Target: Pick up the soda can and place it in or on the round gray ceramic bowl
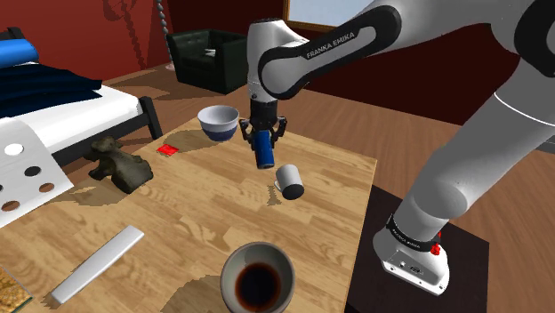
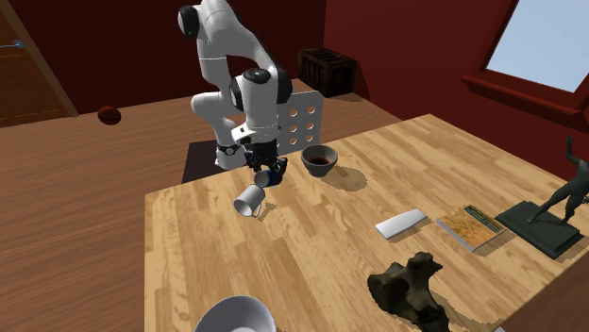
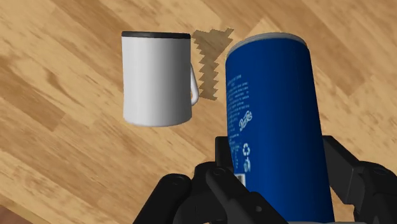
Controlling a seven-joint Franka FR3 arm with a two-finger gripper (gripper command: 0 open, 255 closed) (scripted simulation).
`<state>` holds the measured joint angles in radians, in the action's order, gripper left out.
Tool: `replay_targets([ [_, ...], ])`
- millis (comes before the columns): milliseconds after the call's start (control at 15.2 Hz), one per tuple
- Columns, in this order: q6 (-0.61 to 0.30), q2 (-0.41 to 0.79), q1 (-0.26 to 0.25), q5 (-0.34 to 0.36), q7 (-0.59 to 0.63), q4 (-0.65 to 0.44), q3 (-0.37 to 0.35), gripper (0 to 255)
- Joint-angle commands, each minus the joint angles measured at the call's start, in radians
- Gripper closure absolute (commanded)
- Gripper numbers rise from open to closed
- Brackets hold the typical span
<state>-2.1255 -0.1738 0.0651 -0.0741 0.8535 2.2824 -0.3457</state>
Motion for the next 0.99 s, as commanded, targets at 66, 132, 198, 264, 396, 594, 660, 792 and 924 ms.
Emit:
replay_targets([
  [66,-0.004,-0.056,-0.036,-0.03,0.054,0.056,-0.037,255],
  [132,-0.003,-0.072,-0.049,-0.04,0.072,0.068,-0.05,255],
  [198,-0.001,-0.087,-0.061,-0.05,0.091,0.079,-0.063,255],
  [264,0.001,-0.101,-0.074,-0.06,0.111,0.089,-0.076,255],
  [396,0.006,-0.126,-0.099,-0.08,0.151,0.106,-0.104,255],
  [594,0.013,-0.157,-0.137,-0.109,0.214,0.122,-0.149,255],
  [660,0.016,-0.165,-0.149,-0.118,0.236,0.125,-0.164,255],
  [792,0.021,-0.178,-0.173,-0.135,0.281,0.127,-0.196,255],
  [924,0.027,-0.187,-0.196,-0.15,0.328,0.125,-0.229,255],
])
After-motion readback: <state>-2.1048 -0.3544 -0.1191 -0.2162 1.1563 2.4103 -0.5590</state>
